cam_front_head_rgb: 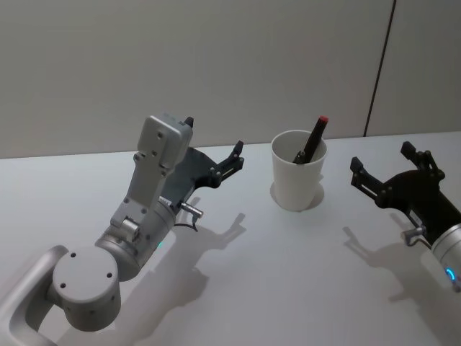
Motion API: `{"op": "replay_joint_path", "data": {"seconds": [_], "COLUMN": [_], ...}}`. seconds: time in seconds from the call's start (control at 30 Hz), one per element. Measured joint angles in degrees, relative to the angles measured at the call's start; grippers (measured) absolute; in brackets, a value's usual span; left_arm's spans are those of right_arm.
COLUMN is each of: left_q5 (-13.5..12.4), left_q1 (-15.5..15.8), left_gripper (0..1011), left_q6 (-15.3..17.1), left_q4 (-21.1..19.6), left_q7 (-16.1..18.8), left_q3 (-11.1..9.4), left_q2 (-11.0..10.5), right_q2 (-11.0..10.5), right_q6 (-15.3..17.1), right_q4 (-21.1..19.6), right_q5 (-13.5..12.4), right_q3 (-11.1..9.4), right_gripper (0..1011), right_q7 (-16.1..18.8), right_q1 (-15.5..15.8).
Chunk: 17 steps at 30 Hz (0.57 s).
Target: Place the pen into the pen holder.
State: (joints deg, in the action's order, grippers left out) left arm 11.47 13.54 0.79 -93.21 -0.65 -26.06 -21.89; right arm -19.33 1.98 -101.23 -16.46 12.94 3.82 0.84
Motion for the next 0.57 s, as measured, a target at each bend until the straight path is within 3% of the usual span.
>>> {"op": "replay_joint_path", "data": {"seconds": [0.57], "left_q5": [0.0], "left_q1": [0.0], "left_gripper": [1001], "left_q6": [0.0], "left_q4": [0.0], "left_q7": [0.0], "left_q3": [0.0], "left_q2": [0.0], "right_q2": [0.0], "right_q6": [0.0], "right_q4": [0.0], "right_q5": [0.0], "right_q3": [0.0], "right_gripper": [1002], "right_q7": [0.0], "right_q1": [0.0]}}
